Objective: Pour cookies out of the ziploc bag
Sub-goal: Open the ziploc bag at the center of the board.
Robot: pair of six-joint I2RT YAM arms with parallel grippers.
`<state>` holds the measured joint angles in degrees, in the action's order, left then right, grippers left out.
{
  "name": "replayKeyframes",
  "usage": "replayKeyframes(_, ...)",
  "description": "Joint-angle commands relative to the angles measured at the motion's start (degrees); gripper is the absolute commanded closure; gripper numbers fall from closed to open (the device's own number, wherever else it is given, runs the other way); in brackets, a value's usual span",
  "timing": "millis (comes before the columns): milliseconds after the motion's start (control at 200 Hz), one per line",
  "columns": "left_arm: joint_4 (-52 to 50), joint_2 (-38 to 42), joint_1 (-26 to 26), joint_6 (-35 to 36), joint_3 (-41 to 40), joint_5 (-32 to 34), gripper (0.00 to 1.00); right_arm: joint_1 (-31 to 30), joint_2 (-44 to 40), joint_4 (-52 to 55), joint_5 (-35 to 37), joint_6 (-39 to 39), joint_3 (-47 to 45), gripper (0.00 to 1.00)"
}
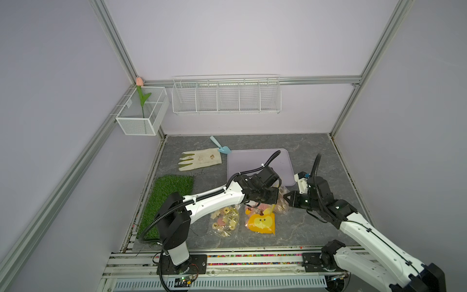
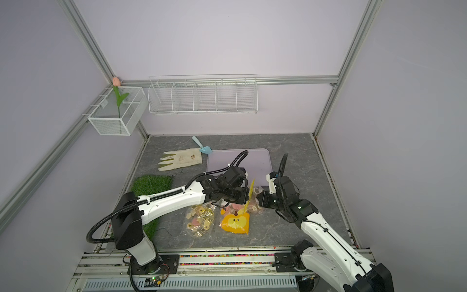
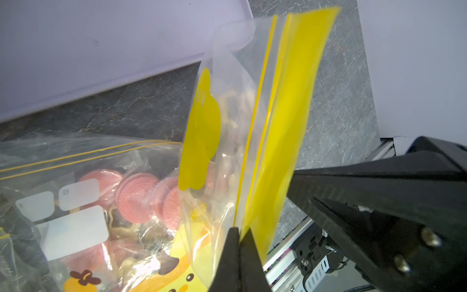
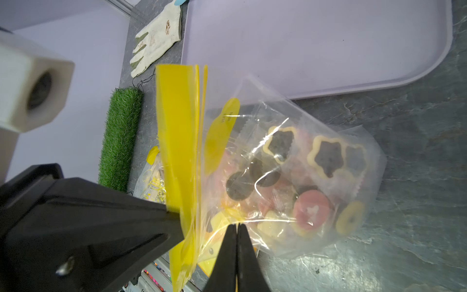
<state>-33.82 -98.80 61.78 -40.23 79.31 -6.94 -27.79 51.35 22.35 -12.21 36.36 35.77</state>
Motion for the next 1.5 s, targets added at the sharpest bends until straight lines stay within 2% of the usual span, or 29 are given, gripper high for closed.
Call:
replayKeyframes(0,-0.05,0.80,-0.17,0.00,0.36,-0.09,1.00,0.02,-1.98,-2.11,-2.84,-0.67,-0.86,0.91)
replayKeyframes(95,-1.01,1.18,-0.17,-0.22,1.01,-0.05,1.00,0.02,-4.88,-1.63,-4.63,-0.69,-1.21,0.68)
replayKeyframes(165,-0.92,1.67,-0.17,-0.52,1.11,-0.09,1.00,0.03,-6.76,-0.99,-5.93,-0.81,-1.30,0.57)
replayKeyframes(380,-0.54,1.79,-0.17,-1.51,2.08,-1.82,1.00,-0.50,-9.11,1.18,-8.43,-0.37,-1.66,0.47)
replayKeyframes(760,0.21,1.76,-0.17,-2.40,3.75,-3.73,1.00,-4.27,-7.37,0.33,-6.01,0.71,-2.95,0.49)
replayKeyframes(955,0.17,1.99,-0.17,-2.49,3.39,-3.73,1.00,-4.46,-7.10,1.03,-3.46,1.15,-3.42,0.60)
replayKeyframes(1105,0.05,2.00,-0.17,-2.40,3.35,-3.78,1.00,-4.46,-6.90,0.59,-2.84,1.39,-4.15,0.63)
replayKeyframes(1500,0.59,1.79,-0.17,-2.64,3.17,-4.35,1.00,-4.46,-5.37,-2.28,-4.59,2.30,-4.37,0.64)
